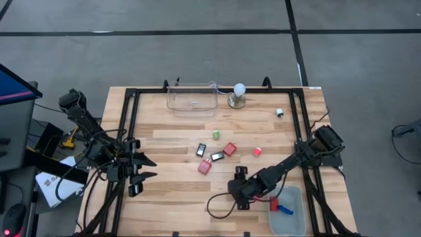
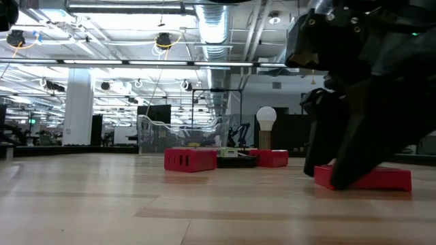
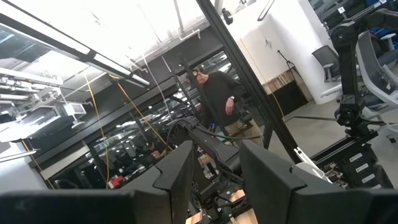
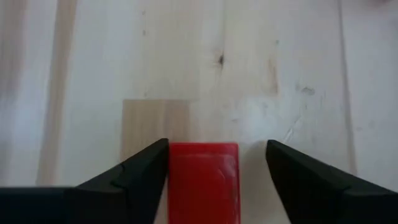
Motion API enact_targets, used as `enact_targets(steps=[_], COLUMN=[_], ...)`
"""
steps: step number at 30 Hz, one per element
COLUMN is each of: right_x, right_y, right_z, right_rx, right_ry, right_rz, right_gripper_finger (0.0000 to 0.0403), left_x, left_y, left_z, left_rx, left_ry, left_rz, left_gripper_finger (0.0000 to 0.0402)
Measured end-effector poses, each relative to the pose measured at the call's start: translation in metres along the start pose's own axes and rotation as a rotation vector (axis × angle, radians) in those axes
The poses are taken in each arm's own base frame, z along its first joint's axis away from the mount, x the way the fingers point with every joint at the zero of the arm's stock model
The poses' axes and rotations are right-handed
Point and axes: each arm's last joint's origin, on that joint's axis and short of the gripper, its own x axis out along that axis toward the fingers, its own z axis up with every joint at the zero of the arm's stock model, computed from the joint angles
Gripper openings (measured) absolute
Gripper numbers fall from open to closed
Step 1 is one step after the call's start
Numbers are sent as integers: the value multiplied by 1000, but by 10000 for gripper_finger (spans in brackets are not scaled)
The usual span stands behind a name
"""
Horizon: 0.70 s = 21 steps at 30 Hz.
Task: Pick & Place Office items
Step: Put the red digital clock into the gray bin
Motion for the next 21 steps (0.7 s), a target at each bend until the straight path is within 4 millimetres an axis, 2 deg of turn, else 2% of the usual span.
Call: enact_targets(steps=[7,14,21], right_x=[0,-2,-23], right_y=[2,2,7], right_z=[0,6,37], right_rx=[-30,-56,-124], right_ry=[11,13,16], right_rz=[34,63,26], right_gripper_finger=[139,140,144], left_x=[0,0,0], left_y=[0,0,0], left_z=[0,0,0], left_rx=[0,0,0], left_ry=[0,0,0], left_rz=[0,-1,0], left_gripper_finger=[129,129,129])
